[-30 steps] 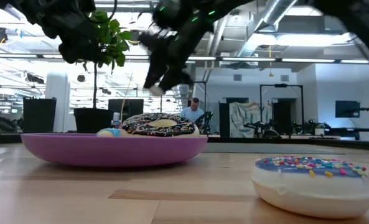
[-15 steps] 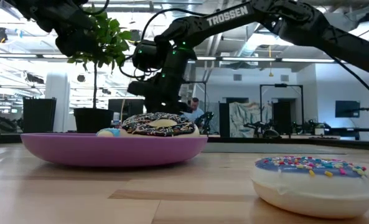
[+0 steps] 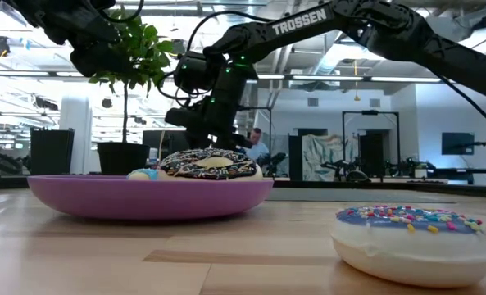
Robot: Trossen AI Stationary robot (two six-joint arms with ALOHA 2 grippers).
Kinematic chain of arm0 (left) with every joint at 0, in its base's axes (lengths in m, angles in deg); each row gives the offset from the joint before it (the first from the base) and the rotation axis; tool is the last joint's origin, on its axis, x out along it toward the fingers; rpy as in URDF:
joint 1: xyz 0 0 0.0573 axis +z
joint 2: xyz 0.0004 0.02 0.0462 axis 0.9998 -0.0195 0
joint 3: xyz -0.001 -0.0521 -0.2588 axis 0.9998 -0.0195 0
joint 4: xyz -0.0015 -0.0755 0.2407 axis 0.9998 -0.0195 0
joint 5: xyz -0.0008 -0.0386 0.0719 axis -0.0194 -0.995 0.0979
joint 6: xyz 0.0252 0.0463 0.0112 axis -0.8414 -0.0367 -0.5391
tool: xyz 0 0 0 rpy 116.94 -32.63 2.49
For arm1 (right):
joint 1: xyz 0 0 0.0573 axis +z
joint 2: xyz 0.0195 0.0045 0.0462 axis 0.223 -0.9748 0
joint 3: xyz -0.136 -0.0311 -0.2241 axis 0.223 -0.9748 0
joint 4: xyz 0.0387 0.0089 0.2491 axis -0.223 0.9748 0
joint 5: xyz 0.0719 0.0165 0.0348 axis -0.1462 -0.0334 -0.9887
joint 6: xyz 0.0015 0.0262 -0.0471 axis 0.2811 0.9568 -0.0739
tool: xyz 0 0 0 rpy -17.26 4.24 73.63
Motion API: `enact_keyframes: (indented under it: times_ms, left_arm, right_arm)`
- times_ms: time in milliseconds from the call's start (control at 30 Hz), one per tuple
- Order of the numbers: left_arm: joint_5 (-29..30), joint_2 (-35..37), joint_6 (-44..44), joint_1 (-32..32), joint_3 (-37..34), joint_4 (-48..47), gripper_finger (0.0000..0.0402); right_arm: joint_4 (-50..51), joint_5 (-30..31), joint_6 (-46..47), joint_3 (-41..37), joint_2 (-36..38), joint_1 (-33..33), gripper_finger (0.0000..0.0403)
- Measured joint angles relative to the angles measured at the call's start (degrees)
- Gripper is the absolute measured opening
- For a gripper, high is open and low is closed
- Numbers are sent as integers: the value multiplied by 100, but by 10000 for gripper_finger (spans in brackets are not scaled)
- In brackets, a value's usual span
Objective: Pick & Place donuts
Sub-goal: Put the top small blue donut on the white plate
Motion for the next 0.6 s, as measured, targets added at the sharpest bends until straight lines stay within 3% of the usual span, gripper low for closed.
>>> enact_keyframes:
  times_ms: [267,600]
  left_arm:
    - [-10,0,24,0,0,6,306]
    - [-26,0,59,0,0,15,306]
  right_arm:
    - [12,142,2,0,0,-16,251]
    - [206,124,-1,-2,222,-127,256]
